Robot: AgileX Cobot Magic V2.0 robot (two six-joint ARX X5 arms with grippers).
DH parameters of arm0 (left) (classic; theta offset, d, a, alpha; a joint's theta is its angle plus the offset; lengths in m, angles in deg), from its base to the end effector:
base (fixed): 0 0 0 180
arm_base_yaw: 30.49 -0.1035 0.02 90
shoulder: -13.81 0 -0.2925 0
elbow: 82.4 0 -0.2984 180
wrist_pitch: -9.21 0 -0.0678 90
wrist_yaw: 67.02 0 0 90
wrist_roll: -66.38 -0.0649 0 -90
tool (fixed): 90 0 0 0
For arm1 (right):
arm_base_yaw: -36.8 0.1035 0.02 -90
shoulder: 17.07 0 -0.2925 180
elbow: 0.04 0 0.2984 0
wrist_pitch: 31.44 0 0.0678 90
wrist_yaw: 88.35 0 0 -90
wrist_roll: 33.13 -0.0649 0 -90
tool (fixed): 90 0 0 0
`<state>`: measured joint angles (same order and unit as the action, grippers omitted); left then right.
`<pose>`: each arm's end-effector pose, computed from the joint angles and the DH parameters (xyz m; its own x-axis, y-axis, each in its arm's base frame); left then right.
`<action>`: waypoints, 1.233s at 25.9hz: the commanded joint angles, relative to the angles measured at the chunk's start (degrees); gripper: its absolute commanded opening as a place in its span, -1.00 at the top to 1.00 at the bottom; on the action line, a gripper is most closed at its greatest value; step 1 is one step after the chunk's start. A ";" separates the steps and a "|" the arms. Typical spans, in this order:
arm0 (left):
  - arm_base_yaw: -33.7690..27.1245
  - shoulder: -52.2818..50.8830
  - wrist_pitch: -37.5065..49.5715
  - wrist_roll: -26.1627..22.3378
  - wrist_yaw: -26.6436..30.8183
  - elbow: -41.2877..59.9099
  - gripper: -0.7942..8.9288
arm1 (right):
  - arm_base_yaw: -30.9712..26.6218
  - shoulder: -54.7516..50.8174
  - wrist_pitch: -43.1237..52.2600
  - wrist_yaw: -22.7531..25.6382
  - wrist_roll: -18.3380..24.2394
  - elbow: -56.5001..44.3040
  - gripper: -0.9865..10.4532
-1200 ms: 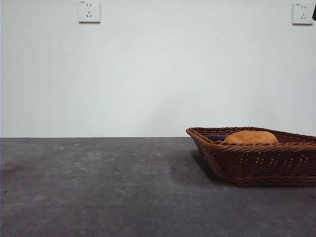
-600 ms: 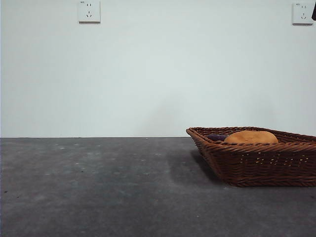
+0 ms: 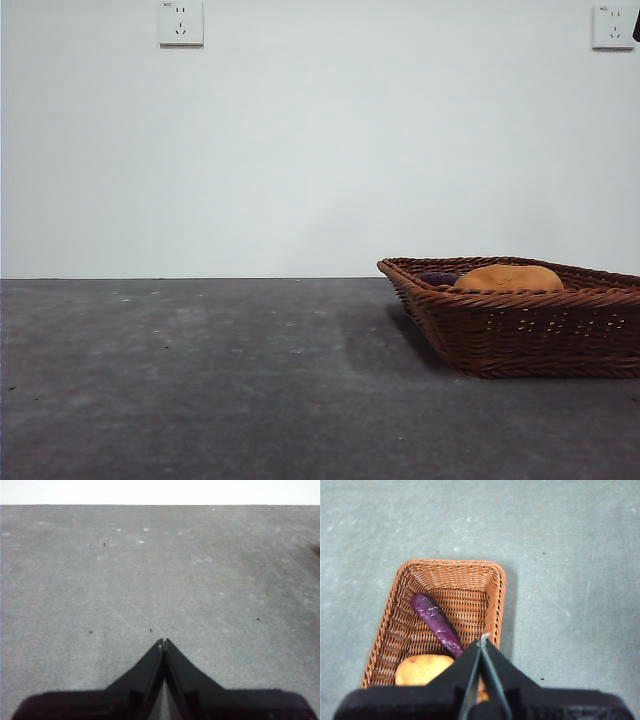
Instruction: Help me put the vegetables on the table into the basket
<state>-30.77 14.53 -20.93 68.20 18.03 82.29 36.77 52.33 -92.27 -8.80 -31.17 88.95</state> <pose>0.1439 -0.0049 0.1468 0.9602 -0.0816 -0.2671 0.0697 0.9961 -0.0537 0.2972 0.0116 0.3906 0.7396 0.1810 -0.6483 -0.1583 0.9829 0.0938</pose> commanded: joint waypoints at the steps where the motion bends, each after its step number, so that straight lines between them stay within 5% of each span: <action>1: -0.20 0.22 -0.02 0.57 0.04 0.31 0.84 | 0.00 0.17 0.37 0.04 -0.20 -0.07 0.82; 8: -0.20 0.46 -0.02 0.57 0.04 0.31 0.84 | -0.04 0.17 0.37 0.33 -0.20 -0.07 0.82; 13: -0.20 0.46 0.00 0.57 0.04 0.31 0.84 | 0.46 -7.89 0.00 9.92 0.42 -0.07 0.82; 18: -0.20 0.46 -0.04 0.57 0.04 0.31 0.84 | 0.50 -20.92 0.44 11.50 -2.80 -1.46 0.82; 32: -0.20 0.55 -0.02 0.57 0.04 0.31 0.84 | 0.50 -50.88 25.86 11.34 -6.21 -45.92 0.82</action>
<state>-30.77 15.09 -20.93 68.42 18.03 82.29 37.16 2.68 -68.21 2.54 -35.35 46.41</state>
